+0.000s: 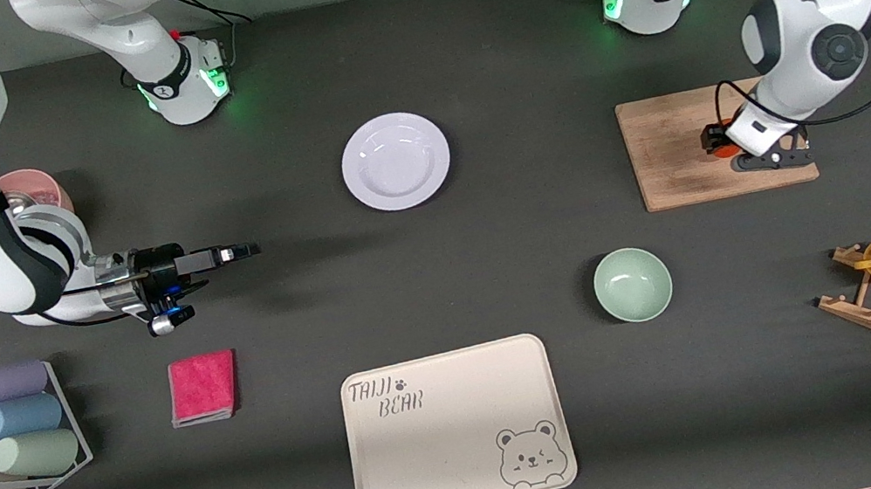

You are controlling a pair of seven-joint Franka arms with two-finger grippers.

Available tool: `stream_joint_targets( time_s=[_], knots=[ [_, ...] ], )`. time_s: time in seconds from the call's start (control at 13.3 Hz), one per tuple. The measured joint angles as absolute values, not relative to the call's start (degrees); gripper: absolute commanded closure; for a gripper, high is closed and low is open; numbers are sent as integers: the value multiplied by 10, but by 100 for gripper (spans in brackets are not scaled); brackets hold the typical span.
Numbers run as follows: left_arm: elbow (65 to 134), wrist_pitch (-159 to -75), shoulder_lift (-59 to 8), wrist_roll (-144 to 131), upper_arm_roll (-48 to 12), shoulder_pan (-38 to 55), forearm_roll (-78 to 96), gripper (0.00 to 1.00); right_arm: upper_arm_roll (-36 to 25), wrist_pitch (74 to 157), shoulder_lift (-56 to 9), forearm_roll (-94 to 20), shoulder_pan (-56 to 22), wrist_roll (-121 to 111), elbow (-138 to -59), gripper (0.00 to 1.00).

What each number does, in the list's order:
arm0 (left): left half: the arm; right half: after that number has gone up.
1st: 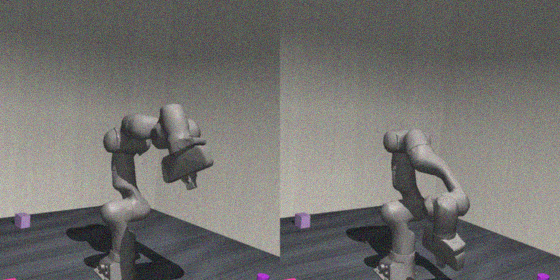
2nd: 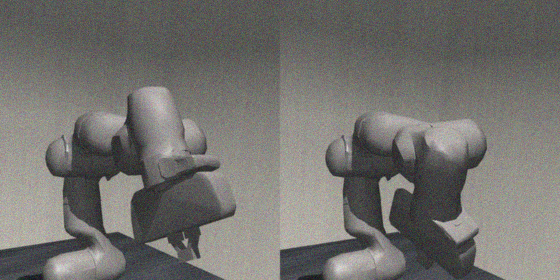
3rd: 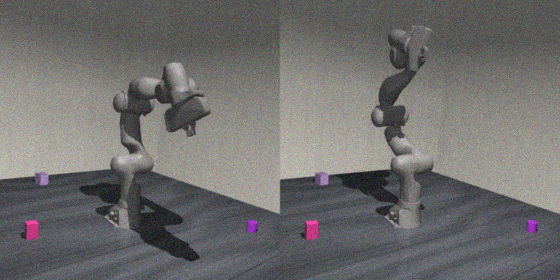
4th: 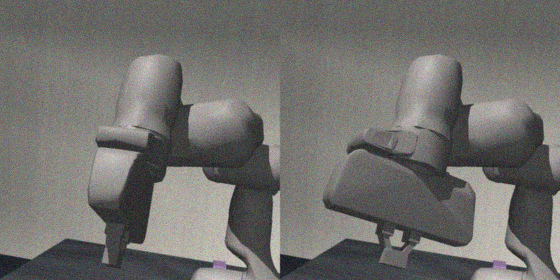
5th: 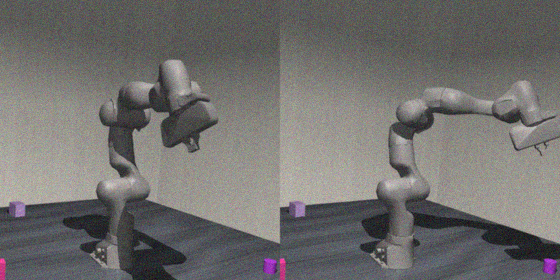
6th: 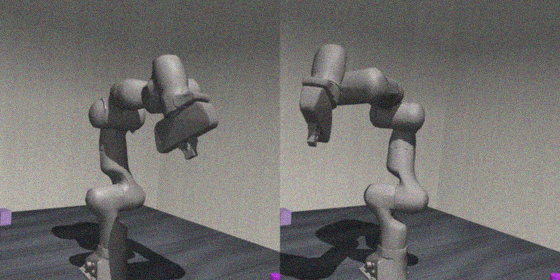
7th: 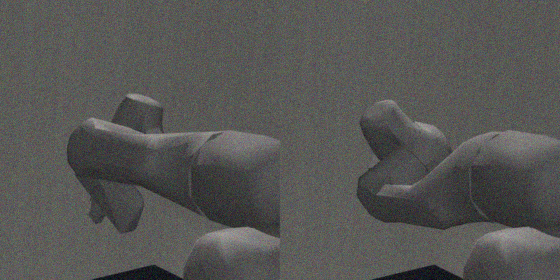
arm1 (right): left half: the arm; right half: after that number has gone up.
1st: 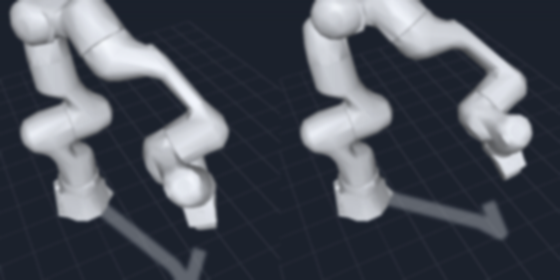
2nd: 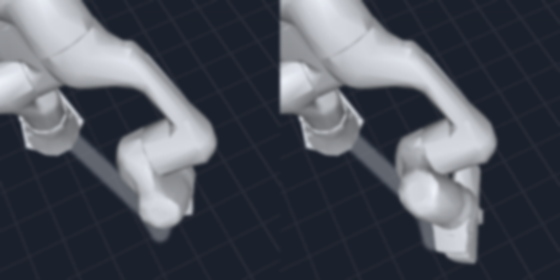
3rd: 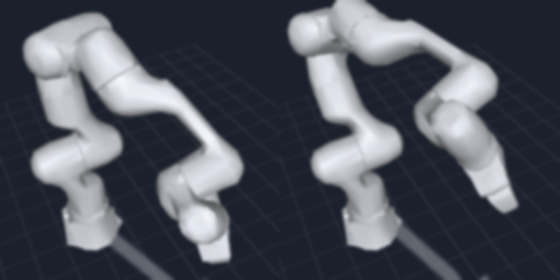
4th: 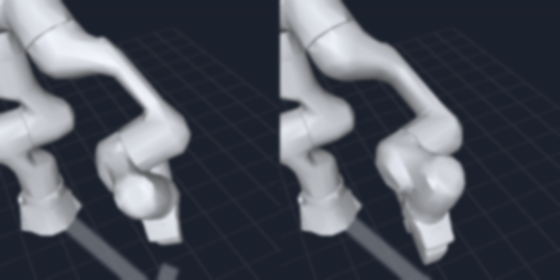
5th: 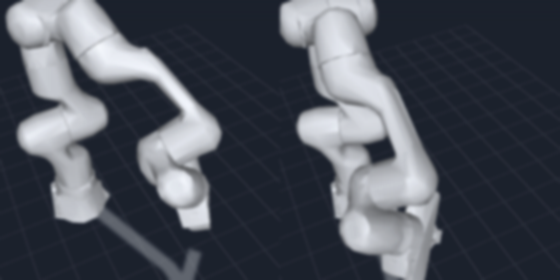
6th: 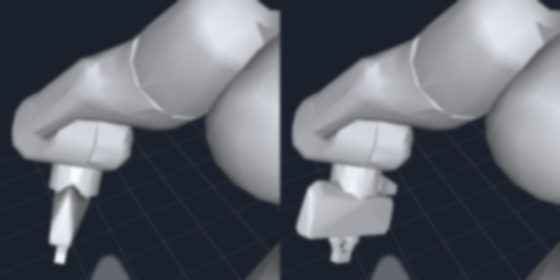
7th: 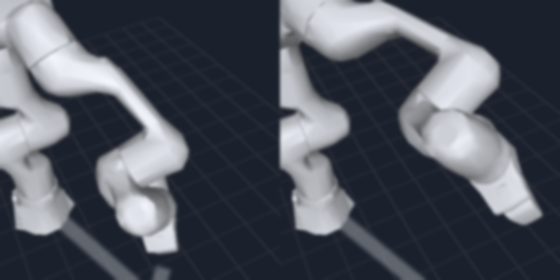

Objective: Place orange and plate with both arms
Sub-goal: 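Close the left gripper on the orange and lift it off the board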

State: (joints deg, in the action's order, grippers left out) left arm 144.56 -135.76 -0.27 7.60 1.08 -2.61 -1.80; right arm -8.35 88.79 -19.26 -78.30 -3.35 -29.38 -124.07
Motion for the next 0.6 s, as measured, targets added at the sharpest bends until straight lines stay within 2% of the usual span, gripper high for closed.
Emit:
stream_joint_targets(
  time_s=[0.23, 0.6],
  knots=[
    [1338, -1208, 52, 70, 11, -26, -18, 42, -87, 888, -175, -755, -34, -294, -1242, 6],
    [1208, -1045, 113, 69, 13, -27, -18, 42, -97, 888, -152, -739, -33, -294, -1245, 5]
  ],
)
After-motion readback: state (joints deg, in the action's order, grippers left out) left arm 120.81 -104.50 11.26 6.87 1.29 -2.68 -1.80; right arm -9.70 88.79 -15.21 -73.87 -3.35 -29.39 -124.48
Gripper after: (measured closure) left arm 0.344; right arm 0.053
